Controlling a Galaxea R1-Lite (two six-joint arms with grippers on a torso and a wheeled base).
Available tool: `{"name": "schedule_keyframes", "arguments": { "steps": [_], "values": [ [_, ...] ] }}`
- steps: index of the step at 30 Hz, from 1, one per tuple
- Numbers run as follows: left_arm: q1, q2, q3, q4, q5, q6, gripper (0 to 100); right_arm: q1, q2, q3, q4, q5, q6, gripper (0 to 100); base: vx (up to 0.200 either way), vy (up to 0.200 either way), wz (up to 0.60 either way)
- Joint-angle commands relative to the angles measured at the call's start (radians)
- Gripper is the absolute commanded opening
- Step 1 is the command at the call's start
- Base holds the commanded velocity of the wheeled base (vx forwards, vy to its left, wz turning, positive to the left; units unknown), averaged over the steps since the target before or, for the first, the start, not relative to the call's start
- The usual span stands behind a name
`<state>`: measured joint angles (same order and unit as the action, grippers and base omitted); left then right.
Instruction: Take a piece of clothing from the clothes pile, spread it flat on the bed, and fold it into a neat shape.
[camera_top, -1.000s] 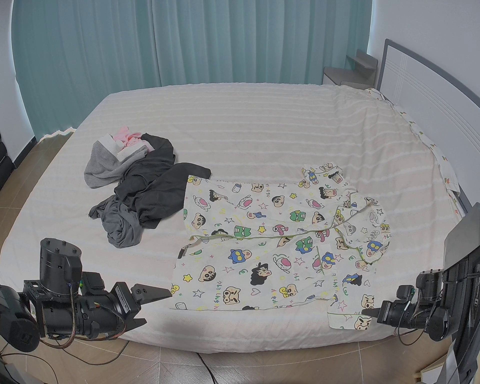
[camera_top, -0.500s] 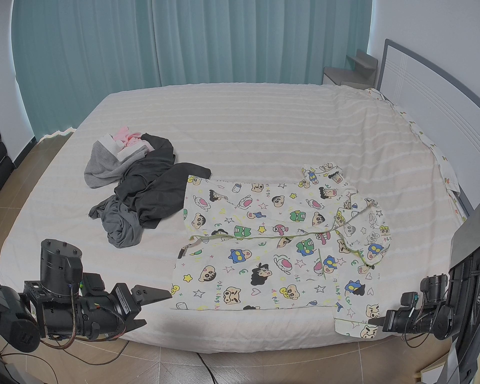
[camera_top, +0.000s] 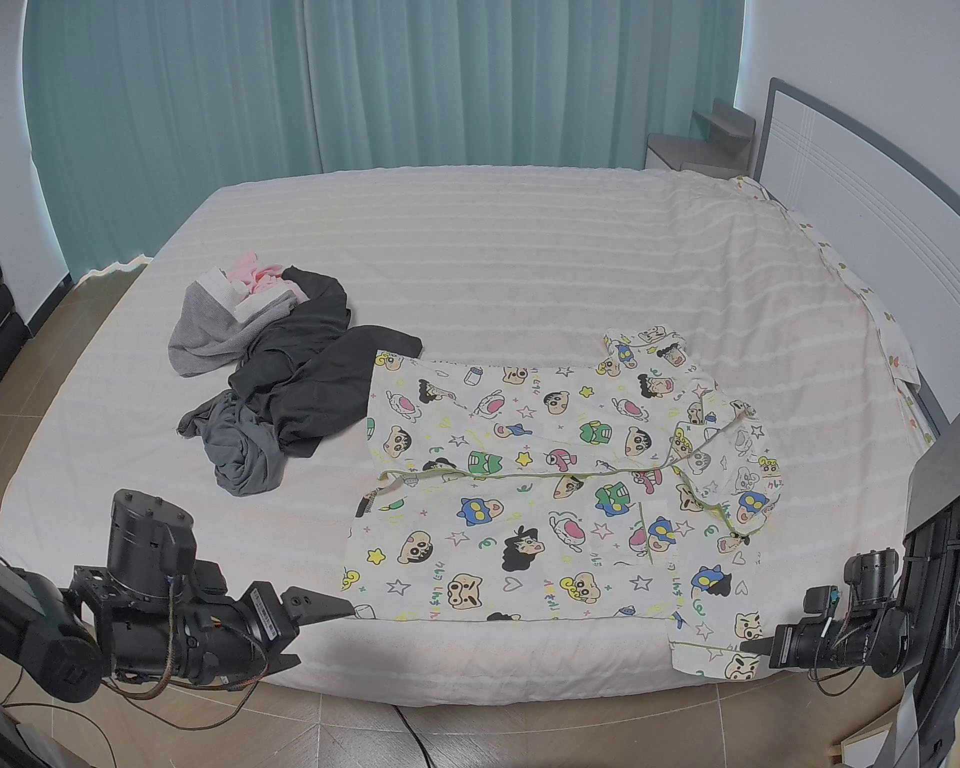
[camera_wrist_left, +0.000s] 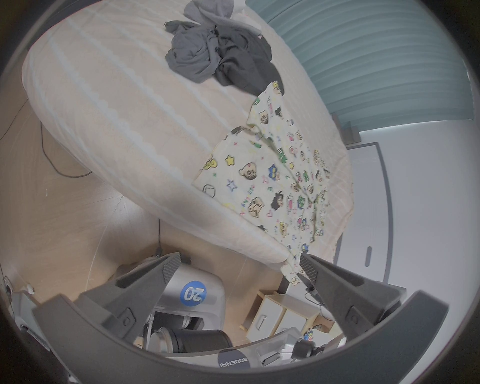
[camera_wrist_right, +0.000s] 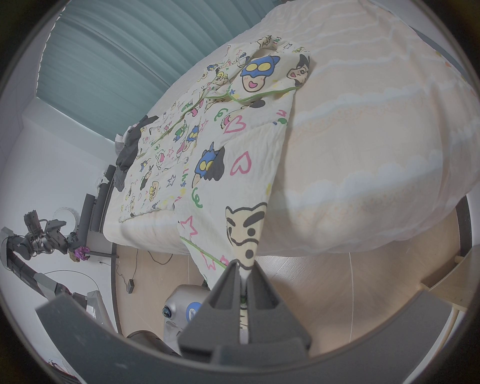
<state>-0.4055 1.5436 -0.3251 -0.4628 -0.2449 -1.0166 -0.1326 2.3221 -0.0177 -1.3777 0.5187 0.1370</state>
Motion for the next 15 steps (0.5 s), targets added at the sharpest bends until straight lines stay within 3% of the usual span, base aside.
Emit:
{"name": "schedule_keyframes", "arguments": {
  "steps": [1,5,10,15],
  "values": [
    [-0.024,0.145,-0.005,-0.002,0.033,0.000,100,-0.004,0.002,0.018,0.005,0.000,0.000,0,0.000,0.000,0.00],
    [-0.026,0.243,-0.017,-0.065,0.125,-0.002,100,-0.004,0.002,0.018,0.003,0.003,0.000,0,0.000,0.000,0.00],
    [-0.027,0.369,-0.028,-0.232,0.168,0.001,100,-0.004,0.000,0.018,0.003,0.012,0.000,0,0.000,0.000,0.00],
    [-0.021,0.437,-0.066,-0.266,0.199,0.000,100,-0.004,-0.001,0.018,0.000,0.020,0.000,0,0.000,0.000,0.00]
  ]
}}
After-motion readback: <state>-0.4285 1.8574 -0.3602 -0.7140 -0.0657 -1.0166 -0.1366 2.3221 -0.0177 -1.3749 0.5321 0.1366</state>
